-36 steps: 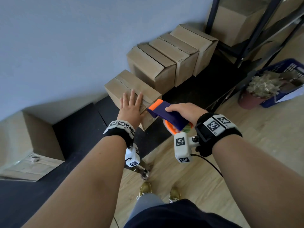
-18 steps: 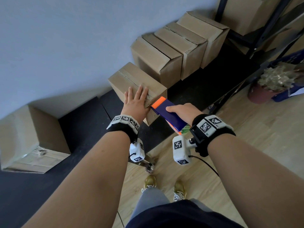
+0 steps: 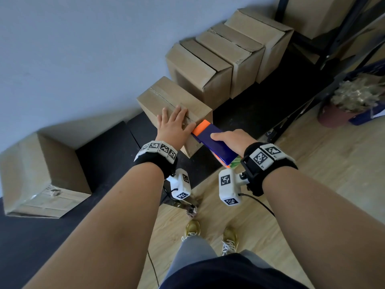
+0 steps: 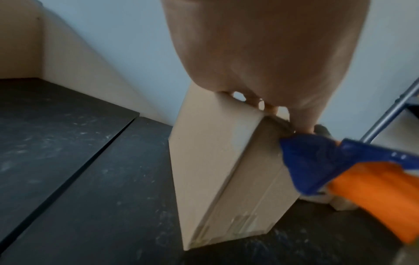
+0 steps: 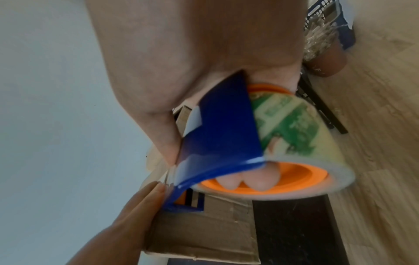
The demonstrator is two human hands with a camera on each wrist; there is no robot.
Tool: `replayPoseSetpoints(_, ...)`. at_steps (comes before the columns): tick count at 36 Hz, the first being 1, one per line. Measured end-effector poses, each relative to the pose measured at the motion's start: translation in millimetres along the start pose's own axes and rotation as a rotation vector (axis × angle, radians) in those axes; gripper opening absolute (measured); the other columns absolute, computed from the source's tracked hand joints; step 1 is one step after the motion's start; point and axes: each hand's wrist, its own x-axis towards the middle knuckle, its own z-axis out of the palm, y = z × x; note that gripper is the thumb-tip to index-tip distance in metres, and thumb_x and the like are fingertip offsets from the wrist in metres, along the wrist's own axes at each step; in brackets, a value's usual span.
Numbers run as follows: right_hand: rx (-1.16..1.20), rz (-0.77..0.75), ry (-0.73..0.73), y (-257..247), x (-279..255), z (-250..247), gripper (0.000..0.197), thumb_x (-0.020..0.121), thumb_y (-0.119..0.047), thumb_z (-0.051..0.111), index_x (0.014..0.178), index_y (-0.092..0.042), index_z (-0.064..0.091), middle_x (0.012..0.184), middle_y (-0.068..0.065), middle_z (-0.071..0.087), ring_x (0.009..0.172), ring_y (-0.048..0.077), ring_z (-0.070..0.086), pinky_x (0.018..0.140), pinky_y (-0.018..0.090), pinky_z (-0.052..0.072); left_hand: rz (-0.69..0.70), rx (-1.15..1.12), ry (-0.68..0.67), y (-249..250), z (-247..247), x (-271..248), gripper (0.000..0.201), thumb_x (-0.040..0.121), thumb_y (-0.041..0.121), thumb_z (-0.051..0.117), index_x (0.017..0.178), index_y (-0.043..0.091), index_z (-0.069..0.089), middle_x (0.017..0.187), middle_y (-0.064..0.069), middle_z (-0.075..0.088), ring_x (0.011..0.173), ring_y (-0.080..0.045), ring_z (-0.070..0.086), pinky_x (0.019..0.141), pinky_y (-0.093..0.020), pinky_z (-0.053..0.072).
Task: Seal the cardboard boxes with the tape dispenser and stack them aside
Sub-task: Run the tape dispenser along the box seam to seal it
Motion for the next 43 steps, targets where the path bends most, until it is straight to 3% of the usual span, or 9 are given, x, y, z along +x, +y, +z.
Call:
replayPoseSetpoints(6,0.015,0.005,0.001,6.5,-5.0,-3.2,0.032,0.086,-0.043,0.067,0.082,-0.014,0.054,0.081,0.007,0.064,0.069,0.021,0.063,0.056,0.026,0.046,0.014,0.189,-0.027,5.5,3.5,-3.6,0.058,0.1,0.054,0.02,0.152,0.038,0.001,0.162,0.003,-0.002,0.145,-0.038,-0.012,0.117,-0.05,-0.008)
replayPoseSetpoints(12,-0.027,0.073,0.027,27.1,-6.1,-10.8,0.054,0.08,-0.047,0.071,0.111,-0.005,0.057,0.095,0.009,0.067,0.083,0.023,0.066,0.078,0.032,0.052,0.002,0.178,-0.021,7.3,2.4,0.1,0.057,0.1,0.054,0.018,0.153,0.037,0.004,0.162,0.003,0.0,0.146,-0.038,-0.011,0.117,-0.051,-0.008)
replayPoseSetpoints(17,-0.039,0.075,0.043,27.3,-2.3,-15.3,0.047,0.085,-0.042,0.069,0.109,-0.01,0.046,0.084,0.004,0.057,0.076,0.017,0.058,0.079,0.032,0.047,-0.001,0.179,0.015,9.9,6.6,-1.5,0.058,0.099,0.055,0.021,0.153,0.035,0.01,0.161,0.001,0.006,0.146,-0.038,-0.008,0.117,-0.053,-0.007)
replayPoseSetpoints(21,-0.049,0.092,0.05,19.5,2.0,-11.0,0.059,0.086,-0.041,0.068,0.127,-0.005,0.046,0.103,0.009,0.057,0.093,0.026,0.06,0.089,0.036,0.049,0.018,0.201,0.06,8.4,8.0,-0.5,0.064,0.095,0.062,0.027,0.151,0.033,0.018,0.159,-0.001,0.013,0.145,-0.04,-0.001,0.117,-0.054,-0.002)
replayPoseSetpoints(24,-0.025,0.1,0.031,18.3,7.7,-4.2,0.049,0.087,-0.04,0.068,0.118,-0.009,0.046,0.102,0.01,0.058,0.096,0.028,0.061,0.092,0.037,0.049,0.011,0.206,0.069,10.8,10.9,0.0,0.063,0.096,0.059,0.029,0.151,0.031,0.018,0.159,-0.003,0.012,0.145,-0.04,-0.001,0.116,-0.056,-0.002)
replayPoseSetpoints(26,-0.017,0.104,0.03,16.1,12.2,0.0,0.043,0.087,-0.04,0.068,0.107,-0.011,0.045,0.088,0.006,0.058,0.088,0.026,0.061,0.087,0.036,0.05,0.002,0.203,0.073,12.6,12.9,-0.5,0.063,0.097,0.058,0.029,0.152,0.031,0.016,0.16,-0.004,0.011,0.146,-0.038,-0.003,0.116,-0.056,-0.004)
replayPoseSetpoints(30,-0.003,0.122,0.024,7.1,14.4,5.1,0.038,0.089,-0.038,0.066,0.103,-0.008,0.047,0.076,0.006,0.055,0.063,0.02,0.056,0.051,0.026,0.041,-0.002,0.221,0.07,12.9,16.3,0.5,0.062,0.098,0.056,0.025,0.153,0.031,0.012,0.16,-0.004,0.009,0.146,-0.036,-0.004,0.116,-0.056,-0.007)
replayPoseSetpoints(34,0.003,0.129,0.025,2.0,19.7,9.0,0.035,0.09,-0.037,0.065,0.102,-0.009,0.047,0.075,0.005,0.054,0.058,0.018,0.054,0.04,0.021,0.035,-0.008,0.236,0.066,14.1,17.5,1.4,0.061,0.099,0.054,0.025,0.153,0.03,0.009,0.161,-0.005,0.006,0.147,-0.036,-0.004,0.115,-0.056,-0.006)
replayPoseSetpoints(43,0.018,0.138,0.025,-12.6,38.1,11.2,0.028,0.078,-0.036,0.071,0.086,-0.014,0.056,0.092,0.007,0.065,0.087,0.025,0.064,0.086,0.037,0.052,-0.006,0.335,0.032,19.1,17.3,4.7,0.063,0.101,0.051,0.024,0.153,0.024,0.003,0.161,-0.01,0.001,0.146,-0.04,-0.002,0.114,-0.062,0.0)
